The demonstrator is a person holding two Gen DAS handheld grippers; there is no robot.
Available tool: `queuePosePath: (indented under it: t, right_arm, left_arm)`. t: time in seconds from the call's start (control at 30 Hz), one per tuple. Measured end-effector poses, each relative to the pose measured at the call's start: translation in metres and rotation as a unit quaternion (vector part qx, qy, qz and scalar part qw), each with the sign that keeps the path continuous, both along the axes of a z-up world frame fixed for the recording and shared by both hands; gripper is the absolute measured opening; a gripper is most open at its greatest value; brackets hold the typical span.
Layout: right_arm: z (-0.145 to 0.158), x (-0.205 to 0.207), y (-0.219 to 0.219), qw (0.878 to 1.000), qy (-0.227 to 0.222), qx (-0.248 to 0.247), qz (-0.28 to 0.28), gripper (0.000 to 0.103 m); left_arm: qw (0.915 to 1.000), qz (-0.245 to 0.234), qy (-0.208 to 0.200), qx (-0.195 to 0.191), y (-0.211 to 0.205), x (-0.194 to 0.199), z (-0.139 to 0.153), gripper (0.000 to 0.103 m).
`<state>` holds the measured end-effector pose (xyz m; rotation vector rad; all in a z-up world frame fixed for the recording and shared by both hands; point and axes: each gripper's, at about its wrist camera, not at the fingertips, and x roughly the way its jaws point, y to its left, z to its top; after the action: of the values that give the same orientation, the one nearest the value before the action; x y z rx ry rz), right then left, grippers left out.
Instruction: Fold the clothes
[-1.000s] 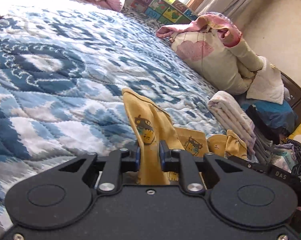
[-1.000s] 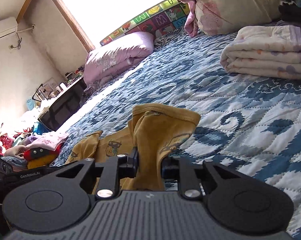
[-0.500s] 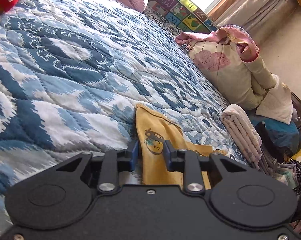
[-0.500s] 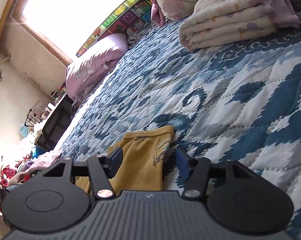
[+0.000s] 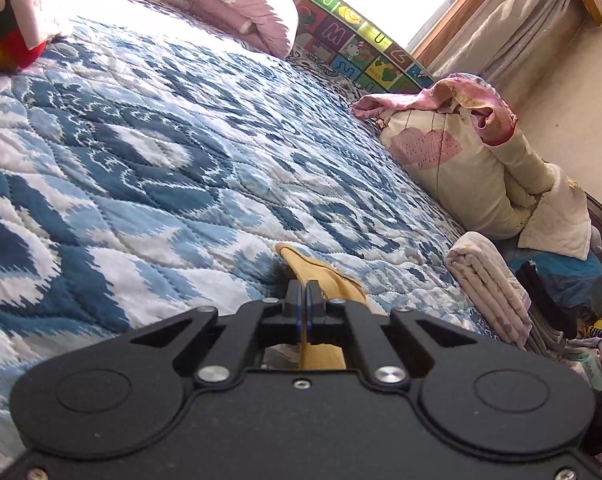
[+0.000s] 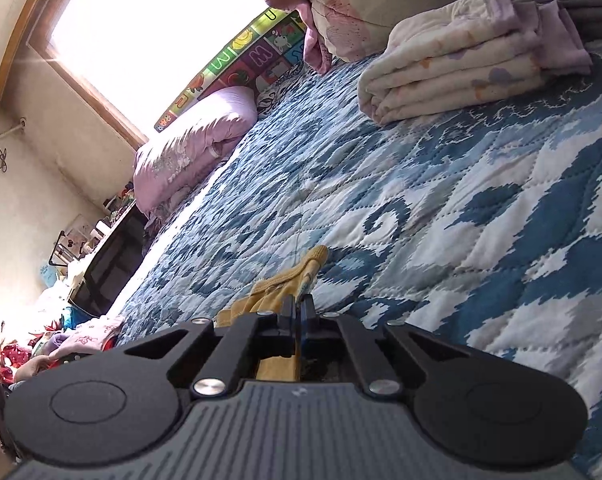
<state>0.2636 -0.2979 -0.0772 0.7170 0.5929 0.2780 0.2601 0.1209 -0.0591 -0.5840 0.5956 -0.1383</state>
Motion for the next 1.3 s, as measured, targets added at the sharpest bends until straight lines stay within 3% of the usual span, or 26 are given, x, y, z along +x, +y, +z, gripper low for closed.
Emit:
queuePosePath:
  t: [0.17,0.37,0.63,0.7,0.8,0.9,1.0,1.07,1.13,1.2,1.27,1.3]
  right_arm:
    - [0.002,-0.005,-0.004,1.000,-0.006,-0.010,-0.020,0.003]
    - [-0.015,-0.001,-0.008,0.999,0.037,-0.005,-0.024,0.003]
    - [-0.021,-0.003,-0.009,0.999,0.041,0.005,-0.028,0.006]
    - [-0.017,-0.006,-0.009,0.999,0.031,-0.003,-0.037,0.015]
    - [-0.003,-0.018,-0.005,0.998,0.000,-0.034,-0.054,0.040]
    - [0.020,-0.036,0.011,0.992,-0.048,-0.105,-0.046,0.042]
    - [0.045,-0.063,0.035,0.983,-0.100,-0.155,0.003,0.042]
    - [0.063,-0.089,0.059,0.972,-0.140,-0.179,0.059,0.042]
    - [0.078,-0.117,0.091,0.953,-0.181,-0.206,0.129,0.042]
    - [0.087,-0.151,0.131,0.920,-0.222,-0.240,0.217,0.042]
    - [0.084,-0.189,0.173,0.878,-0.243,-0.288,0.297,0.038]
    - [0.079,-0.207,0.192,0.856,-0.250,-0.312,0.329,0.038]
  left_arm:
    - [0.9981,0.056,0.022,0.010,0.023,-0.007,0.001,0.000]
    - [0.9896,0.132,0.056,0.005,0.070,-0.037,0.002,0.000]
    - [0.9794,0.196,0.044,0.019,0.102,-0.083,0.019,0.000]
    - [0.9777,0.205,0.041,0.020,0.108,-0.095,0.022,0.000]
    - [0.9747,0.220,0.036,0.015,0.118,-0.119,0.029,0.000]
    - [0.9723,0.233,0.020,0.013,0.122,-0.141,0.041,0.000]
    - [0.9691,0.246,0.007,0.015,0.126,-0.152,0.050,0.000]
    - [0.9655,0.259,0.013,0.023,0.132,-0.150,0.045,0.000]
    - [0.9621,0.270,0.036,0.020,0.143,-0.143,0.029,0.000]
    - [0.9588,0.268,0.092,-0.016,0.158,-0.141,0.004,0.002]
    - [0.9546,0.278,0.085,-0.064,0.167,-0.152,-0.001,0.009]
    - [0.9538,0.279,0.079,-0.078,0.169,-0.155,0.000,0.021]
